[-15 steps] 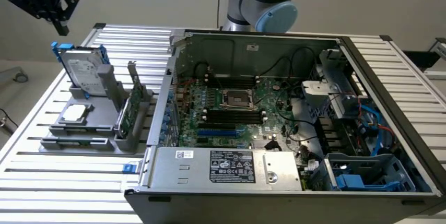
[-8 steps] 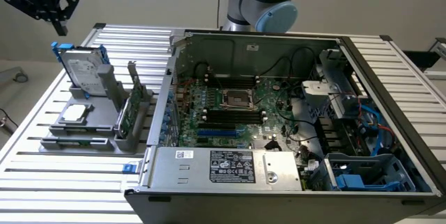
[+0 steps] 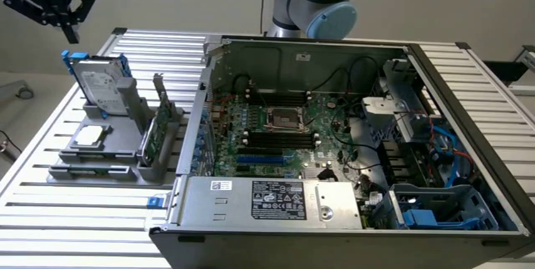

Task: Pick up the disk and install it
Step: 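Pick up the disk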

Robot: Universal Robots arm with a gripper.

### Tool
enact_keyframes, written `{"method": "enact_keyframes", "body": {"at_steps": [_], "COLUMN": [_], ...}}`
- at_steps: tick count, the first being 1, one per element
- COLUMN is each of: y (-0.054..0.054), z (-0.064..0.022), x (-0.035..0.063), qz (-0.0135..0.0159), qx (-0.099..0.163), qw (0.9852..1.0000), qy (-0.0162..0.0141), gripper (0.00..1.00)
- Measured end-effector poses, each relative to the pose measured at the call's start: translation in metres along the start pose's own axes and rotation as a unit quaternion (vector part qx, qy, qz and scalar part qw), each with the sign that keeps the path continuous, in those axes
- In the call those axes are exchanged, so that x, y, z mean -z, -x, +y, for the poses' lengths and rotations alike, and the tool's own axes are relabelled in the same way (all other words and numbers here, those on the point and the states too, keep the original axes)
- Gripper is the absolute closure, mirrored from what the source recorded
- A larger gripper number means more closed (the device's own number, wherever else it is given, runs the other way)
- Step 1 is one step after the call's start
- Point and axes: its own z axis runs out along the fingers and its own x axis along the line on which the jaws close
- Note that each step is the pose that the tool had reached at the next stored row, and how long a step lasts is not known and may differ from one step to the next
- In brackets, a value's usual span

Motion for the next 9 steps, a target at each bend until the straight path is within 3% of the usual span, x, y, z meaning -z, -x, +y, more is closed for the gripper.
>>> {"method": "enact_keyframes", "body": {"at_steps": [4,9], "y": [0.0,0.0], "z": [0.0,0.0], "x": [0.0,-0.0002], "qz": [0.0034,0.0065], "qx": [0.037,0.081], "qw": [0.9993,0.9966], "qy": [-0.0014,-0.0036], "gripper": [0.89,0.89]}}
